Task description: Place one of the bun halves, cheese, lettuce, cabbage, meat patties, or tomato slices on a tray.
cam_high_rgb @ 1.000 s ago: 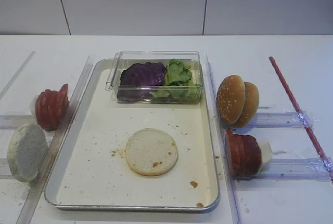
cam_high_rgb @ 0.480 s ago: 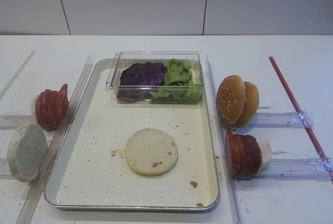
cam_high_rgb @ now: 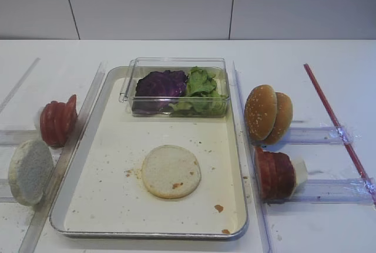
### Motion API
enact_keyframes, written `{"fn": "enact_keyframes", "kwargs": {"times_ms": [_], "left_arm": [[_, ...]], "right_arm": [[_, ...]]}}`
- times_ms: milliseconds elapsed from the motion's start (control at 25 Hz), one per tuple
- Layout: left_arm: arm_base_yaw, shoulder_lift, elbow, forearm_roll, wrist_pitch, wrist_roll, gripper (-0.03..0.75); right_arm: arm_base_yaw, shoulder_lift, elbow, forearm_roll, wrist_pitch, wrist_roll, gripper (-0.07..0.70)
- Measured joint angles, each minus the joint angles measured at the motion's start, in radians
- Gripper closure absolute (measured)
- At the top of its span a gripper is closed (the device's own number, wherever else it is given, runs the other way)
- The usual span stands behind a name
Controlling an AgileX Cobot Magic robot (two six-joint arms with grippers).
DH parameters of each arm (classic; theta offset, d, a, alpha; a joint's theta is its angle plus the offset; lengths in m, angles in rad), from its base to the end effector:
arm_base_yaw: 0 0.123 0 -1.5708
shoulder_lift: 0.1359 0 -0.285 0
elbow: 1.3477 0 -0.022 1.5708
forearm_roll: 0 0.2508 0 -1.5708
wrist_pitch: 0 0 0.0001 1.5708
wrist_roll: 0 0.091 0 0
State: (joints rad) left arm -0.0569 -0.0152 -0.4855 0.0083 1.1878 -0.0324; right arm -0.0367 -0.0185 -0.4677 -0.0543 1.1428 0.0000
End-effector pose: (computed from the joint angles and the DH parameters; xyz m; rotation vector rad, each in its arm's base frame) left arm -0.0113 0.0013 0.2633 0.0256 2.1708 -0.0410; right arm -0.0079 -0.0042 0.2619 0.0441 2.1397 -0.0876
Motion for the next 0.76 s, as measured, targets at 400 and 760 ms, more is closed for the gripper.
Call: {"fn": "enact_keyframes", "kwargs": {"times_ms": [400, 760], "left_arm": [[0.0, 0.0, 0.0, 0.0, 0.0, -0.002, 0.368], [0.0, 0.0, 0.0, 0.0, 0.0, -0.002, 0.368]], "right_arm": [[0.0, 0.0, 0.0, 0.0, 0.0, 0.0, 0.123], [0.0, 0.0, 0.0, 0.0, 0.0, 0.0, 0.123]]}}
